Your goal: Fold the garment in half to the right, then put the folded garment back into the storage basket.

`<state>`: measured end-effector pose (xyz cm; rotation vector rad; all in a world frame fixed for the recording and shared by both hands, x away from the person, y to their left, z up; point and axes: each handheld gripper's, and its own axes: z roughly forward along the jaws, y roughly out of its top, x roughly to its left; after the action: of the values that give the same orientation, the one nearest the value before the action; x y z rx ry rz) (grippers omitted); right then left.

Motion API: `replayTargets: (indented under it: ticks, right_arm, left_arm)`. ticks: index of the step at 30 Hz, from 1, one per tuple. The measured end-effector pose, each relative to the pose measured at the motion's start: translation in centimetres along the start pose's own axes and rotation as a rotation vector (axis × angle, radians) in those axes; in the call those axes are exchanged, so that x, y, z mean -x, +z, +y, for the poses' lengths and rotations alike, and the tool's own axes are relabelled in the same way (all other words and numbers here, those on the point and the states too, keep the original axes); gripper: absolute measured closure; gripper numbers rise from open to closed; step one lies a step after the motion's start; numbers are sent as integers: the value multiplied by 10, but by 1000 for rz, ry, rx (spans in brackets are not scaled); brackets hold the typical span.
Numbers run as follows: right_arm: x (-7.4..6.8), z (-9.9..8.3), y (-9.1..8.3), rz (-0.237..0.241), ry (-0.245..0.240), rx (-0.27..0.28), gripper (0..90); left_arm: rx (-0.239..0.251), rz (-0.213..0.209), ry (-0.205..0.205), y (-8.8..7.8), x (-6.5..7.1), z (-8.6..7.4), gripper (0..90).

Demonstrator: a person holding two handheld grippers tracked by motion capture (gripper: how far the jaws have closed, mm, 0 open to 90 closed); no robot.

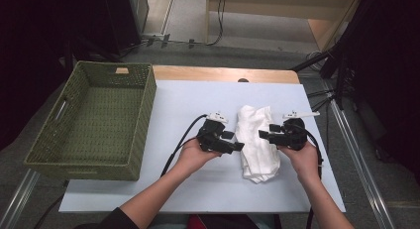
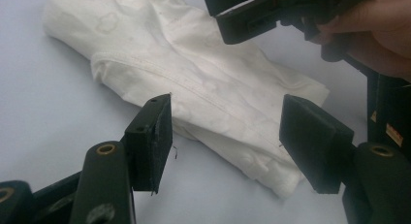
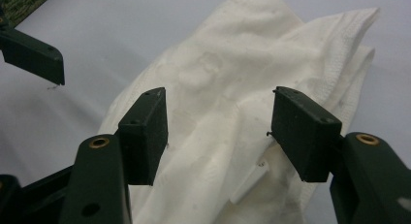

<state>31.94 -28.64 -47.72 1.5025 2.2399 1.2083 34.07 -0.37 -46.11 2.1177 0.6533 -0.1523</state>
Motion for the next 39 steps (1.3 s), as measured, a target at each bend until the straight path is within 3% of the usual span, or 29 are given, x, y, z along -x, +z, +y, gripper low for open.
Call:
replayTargets:
  ticks: [11, 14, 26, 29, 31, 34, 39]
  right_arm:
    - [4, -12, -3, -43, -8, -32, 396]
    - [7, -16, -5, -20, 4, -25, 459]
    - [21, -32, -4, -61, 24, -66, 553]
    - [23, -36, -6, -68, 25, -72, 526]
    - [23, -37, -10, -55, 32, -48, 475]
    - [19, -38, -18, -30, 51, -23, 426]
    - [7, -43, -23, -8, 38, -14, 386]
  left_arm:
    - [1, 13, -22, 1, -6, -1, 369]
    - [-5, 18, -22, 3, -7, -2, 369]
    - [-27, 18, -33, 11, -11, -5, 369]
    - [-26, 24, -39, 13, -14, -5, 369]
    - [-23, 28, -39, 14, -15, -5, 369]
    - [-24, 41, -35, 16, -15, -6, 369]
    - [-35, 53, -28, 20, -16, -7, 369]
